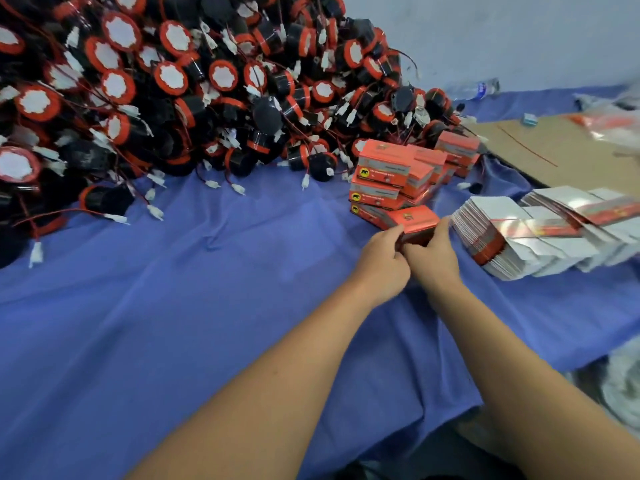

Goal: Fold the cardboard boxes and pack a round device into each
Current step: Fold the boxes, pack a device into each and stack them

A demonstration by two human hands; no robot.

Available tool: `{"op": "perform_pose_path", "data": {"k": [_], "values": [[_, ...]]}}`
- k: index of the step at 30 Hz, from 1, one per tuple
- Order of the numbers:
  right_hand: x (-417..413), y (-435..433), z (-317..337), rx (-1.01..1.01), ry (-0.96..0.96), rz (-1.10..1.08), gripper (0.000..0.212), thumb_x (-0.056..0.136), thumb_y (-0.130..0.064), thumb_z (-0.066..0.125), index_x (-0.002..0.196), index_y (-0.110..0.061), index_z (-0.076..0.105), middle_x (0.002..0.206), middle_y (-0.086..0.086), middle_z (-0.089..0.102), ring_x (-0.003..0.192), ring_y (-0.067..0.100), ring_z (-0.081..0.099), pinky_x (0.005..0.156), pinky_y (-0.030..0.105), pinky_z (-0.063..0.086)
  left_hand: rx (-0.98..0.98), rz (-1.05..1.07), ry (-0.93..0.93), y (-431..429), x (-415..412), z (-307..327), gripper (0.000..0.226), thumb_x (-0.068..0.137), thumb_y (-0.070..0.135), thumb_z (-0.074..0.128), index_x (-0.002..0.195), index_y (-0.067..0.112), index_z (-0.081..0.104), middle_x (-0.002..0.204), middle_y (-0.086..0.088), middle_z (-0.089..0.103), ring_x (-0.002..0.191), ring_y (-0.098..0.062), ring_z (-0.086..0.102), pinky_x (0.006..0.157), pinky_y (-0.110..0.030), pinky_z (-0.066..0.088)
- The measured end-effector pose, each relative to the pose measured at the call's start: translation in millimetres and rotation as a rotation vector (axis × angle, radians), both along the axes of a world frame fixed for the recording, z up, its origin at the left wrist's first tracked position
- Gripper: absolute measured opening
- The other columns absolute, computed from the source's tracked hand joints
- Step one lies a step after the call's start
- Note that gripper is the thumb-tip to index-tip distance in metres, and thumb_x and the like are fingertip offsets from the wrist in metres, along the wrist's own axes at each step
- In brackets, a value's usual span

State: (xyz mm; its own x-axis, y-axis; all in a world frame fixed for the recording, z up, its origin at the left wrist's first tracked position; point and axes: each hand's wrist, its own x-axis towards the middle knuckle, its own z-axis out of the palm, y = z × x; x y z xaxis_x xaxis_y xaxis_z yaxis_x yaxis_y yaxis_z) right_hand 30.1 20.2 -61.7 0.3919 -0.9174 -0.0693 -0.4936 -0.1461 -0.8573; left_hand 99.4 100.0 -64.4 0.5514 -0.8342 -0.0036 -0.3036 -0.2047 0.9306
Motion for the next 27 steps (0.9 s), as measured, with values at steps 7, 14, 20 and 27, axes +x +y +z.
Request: {"op": "perform_pose_path", "data": {"k": [7,14,20,27], "values": [[-5,-15,-6,0.055,-0.03,0.088,0.101,0.089,-0.007,0.059,0.164,-0.024,-0.007,0.128,0.011,0.065,0.115,0.026,0.062,0.101,0.044,0.051,-0.074,0.037,0.007,-3,-13,-18,0.069,0.094,-0.008,0.048,0.159,0.01,0.033,0.147,-0.013,0.044,0.136,-0.023,0.049,0.114,-0.027,0.04],[-32,-6,3,-0.362,-0.183,-0.097,0.054,0.091,-0.005,0.058,0.145,-0.013,0.055,0.131,0.003,0.064,0.121,0.014,0.057,0.102,0.023,0.041,-0.363,0.147,-0.124,-2,-57,7,0.051,0.089,-0.005,0.044,0.135,0.005,0.063,0.133,-0.01,0.061,0.124,-0.021,0.058,0.11,-0.024,0.043],[-84,-38,20,-0.59,0.217,-0.304,0.039,0.098,-0.009,0.055,0.136,-0.004,0.061,0.143,0.017,0.056,0.131,0.039,0.046,0.096,0.044,0.038,-0.102,-0.072,0.101,-65,-92,33,0.036,0.102,0.012,0.045,0.131,0.011,0.067,0.133,-0.01,0.068,0.125,-0.026,0.059,0.106,-0.03,0.046],[-112,-42,8,-0.604,0.323,-0.26,0.03,0.101,-0.016,0.056,0.127,-0.012,0.072,0.13,0.016,0.066,0.12,0.043,0.056,0.088,0.044,0.045,-0.033,-0.109,0.243,-87,-117,12,0.035,0.103,0.016,0.046,0.132,0.017,0.065,0.134,-0.007,0.067,0.124,-0.027,0.06,0.109,-0.04,0.047]]}}
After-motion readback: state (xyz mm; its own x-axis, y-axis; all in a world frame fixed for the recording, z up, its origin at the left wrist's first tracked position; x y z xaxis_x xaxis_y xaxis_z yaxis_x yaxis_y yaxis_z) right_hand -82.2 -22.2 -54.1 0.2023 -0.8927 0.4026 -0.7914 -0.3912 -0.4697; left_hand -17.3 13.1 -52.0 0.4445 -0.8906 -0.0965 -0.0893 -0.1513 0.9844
